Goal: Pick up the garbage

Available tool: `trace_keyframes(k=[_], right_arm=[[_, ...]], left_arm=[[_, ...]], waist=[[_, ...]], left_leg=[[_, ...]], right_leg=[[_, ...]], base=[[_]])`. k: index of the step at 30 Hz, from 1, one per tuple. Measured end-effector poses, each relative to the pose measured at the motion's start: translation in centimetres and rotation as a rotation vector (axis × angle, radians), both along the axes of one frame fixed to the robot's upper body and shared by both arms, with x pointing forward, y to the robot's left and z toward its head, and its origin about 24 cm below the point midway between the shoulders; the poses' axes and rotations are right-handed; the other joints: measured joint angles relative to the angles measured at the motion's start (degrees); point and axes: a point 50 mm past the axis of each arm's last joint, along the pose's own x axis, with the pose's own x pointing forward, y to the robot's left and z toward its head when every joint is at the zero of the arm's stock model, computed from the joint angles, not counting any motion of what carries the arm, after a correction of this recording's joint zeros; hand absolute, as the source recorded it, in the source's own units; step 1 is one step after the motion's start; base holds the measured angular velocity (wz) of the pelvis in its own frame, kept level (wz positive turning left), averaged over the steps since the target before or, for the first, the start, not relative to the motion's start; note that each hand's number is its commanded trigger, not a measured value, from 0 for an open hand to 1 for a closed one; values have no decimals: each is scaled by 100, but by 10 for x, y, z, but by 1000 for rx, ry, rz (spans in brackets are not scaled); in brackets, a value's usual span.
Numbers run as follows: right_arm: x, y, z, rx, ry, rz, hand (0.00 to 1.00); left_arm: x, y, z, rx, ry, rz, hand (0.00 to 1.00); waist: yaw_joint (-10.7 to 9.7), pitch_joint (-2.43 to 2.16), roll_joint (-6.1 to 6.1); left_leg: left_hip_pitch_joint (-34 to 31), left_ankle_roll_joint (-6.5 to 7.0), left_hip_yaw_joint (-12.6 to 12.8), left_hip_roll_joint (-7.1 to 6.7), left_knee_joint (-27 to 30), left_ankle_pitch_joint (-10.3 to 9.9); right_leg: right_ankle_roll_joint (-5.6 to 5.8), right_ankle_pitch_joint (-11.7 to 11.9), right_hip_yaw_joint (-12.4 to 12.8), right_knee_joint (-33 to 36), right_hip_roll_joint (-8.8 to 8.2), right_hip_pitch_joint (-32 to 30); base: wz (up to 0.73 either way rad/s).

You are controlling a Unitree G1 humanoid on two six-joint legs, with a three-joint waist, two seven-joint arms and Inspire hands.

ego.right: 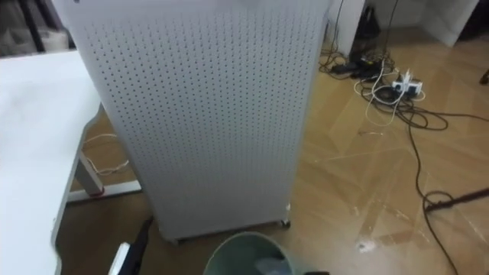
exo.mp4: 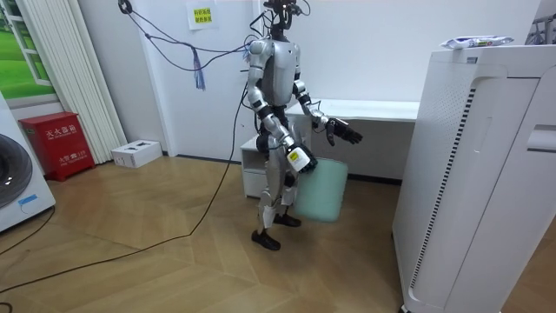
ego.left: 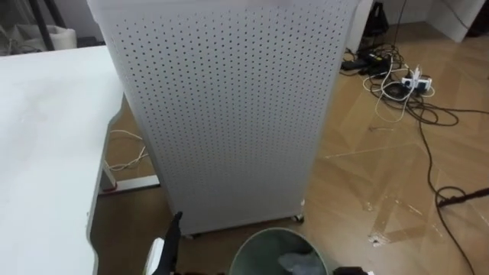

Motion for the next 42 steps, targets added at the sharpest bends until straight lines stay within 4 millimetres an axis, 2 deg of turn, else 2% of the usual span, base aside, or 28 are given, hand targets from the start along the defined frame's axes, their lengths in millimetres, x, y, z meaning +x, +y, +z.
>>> trace_keyframes(k=[3,8,15,17,19,21,25,28,31,33,36,38,40,42], right_arm=[[-18,-15,-12,-23,80,-61,100],[-50,-29,-30,-51,231,-102,100],[-67,-37,-35,-38,285,-133,100],[-75,-38,-37,-32,307,-133,100],[-79,-40,-39,-35,321,-142,100],[-82,-40,-40,-42,334,-141,100],[-85,-40,-41,-48,354,-114,100],[-87,-42,-42,-34,359,-125,100],[-86,-41,-42,-23,357,-126,100],[-85,-40,-42,-19,354,-120,100],[-81,-37,-41,-13,348,-101,100],[-78,-36,-41,-16,342,-83,100],[-76,-35,-41,-12,338,-77,100],[-76,-35,-41,-15,335,-66,100]], left_arm=[[-8,3,-4,57,13,-40,0],[-21,18,-10,85,47,-12,0],[-45,41,-19,99,108,84,0],[-60,50,-25,111,151,116,0],[-70,52,-30,122,185,115,0],[-72,50,-32,112,201,101,0],[-88,55,-42,119,299,84,0],[-101,59,-47,120,357,100,0],[-107,63,-50,119,390,114,0],[-110,65,-51,119,411,135,0],[-109,65,-52,122,419,139,0],[-109,68,-52,121,424,156,0],[-111,71,-52,121,431,176,0],[-113,72,-53,123,446,184,0]], waist=[[9,-3,-4],[106,-6,-14],[93,-31,-62],[82,-64,-63],[86,-74,-52],[124,-80,-40],[282,-82,-59],[319,-66,-66],[334,-25,-59],[340,-17,-63],[368,-5,-42],[385,4,-34],[396,-5,-36],[424,-35,18]], left_leg=[[132,8,11,-31,-27,-5],[409,25,213,1,-25,-110],[595,-5,396,51,-83,-157],[646,-21,393,62,-126,-165],[695,-35,391,60,-155,-173],[733,-53,382,65,-169,-185],[908,-133,379,127,-217,-235],[983,-202,356,197,-202,-289],[983,-260,319,263,-120,-341],[960,-296,299,286,-69,-371],[749,-360,279,422,343,-557],[540,-439,188,504,827,-745],[381,-464,165,586,1248,-788],[241,-462,114,686,1642,-784]], right_leg=[[24,-5,6,-2,-23,109],[61,-18,3,16,-44,267],[68,-17,10,-21,-35,316],[66,-6,1,-125,-11,391],[66,-5,-2,-175,-7,451],[67,-4,-1,-216,6,492],[25,26,-36,-312,73,627],[-1,40,-273,-328,105,715],[-31,28,-511,-335,136,767],[-89,-8,-531,-324,156,764],[-172,-189,-571,-22,193,601],[-252,-435,-603,333,221,438],[-311,-579,-582,487,252,402],[-377,-626,-501,515,348,414]], base=[[-2],[-20],[-19],[0],[0],[-4],[-22],[-8],[4],[2],[0],[0],[-4],[-15]])
